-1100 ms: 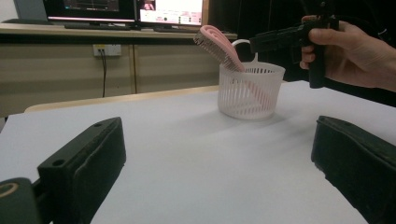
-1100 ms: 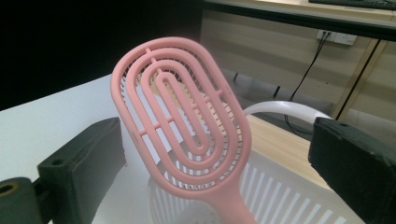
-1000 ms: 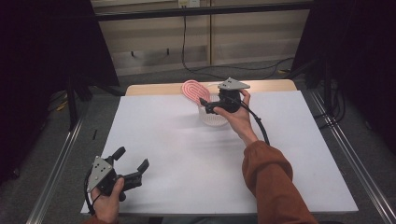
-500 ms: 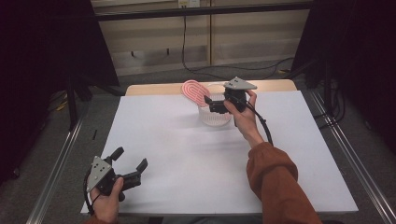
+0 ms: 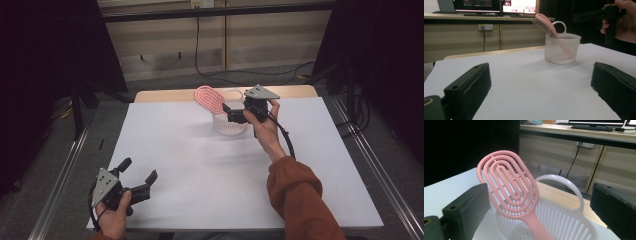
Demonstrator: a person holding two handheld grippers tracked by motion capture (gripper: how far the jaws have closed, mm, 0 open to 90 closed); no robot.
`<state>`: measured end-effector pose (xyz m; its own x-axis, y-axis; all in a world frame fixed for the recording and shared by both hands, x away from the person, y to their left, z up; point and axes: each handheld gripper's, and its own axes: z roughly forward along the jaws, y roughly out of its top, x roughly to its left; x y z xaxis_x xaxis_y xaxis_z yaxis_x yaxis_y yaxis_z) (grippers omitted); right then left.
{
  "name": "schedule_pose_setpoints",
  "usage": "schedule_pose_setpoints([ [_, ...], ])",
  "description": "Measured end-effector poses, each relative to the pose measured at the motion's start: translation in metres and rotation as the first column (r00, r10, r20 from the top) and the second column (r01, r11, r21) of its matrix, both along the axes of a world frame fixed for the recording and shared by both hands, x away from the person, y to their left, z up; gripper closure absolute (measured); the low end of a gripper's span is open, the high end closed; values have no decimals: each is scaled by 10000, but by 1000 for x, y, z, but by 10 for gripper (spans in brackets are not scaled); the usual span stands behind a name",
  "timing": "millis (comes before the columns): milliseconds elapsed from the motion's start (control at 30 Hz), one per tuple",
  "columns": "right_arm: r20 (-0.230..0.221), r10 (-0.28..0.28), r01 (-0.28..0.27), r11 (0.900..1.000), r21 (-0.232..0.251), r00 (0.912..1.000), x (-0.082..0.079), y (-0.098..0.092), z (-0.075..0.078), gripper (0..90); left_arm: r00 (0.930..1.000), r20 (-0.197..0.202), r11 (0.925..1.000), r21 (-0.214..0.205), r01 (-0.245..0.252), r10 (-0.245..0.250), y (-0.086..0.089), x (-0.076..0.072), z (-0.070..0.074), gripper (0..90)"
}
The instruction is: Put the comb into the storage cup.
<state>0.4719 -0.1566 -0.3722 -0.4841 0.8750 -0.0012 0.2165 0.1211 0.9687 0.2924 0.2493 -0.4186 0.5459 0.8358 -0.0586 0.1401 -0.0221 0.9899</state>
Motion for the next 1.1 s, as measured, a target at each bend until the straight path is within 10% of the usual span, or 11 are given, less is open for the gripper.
schedule_pose_setpoints([
  [1100,602,-531,493,9968,623,9968,-43,-33,1,9,9999,69,10000,-10,-84,84,1,-2,0,30],
])
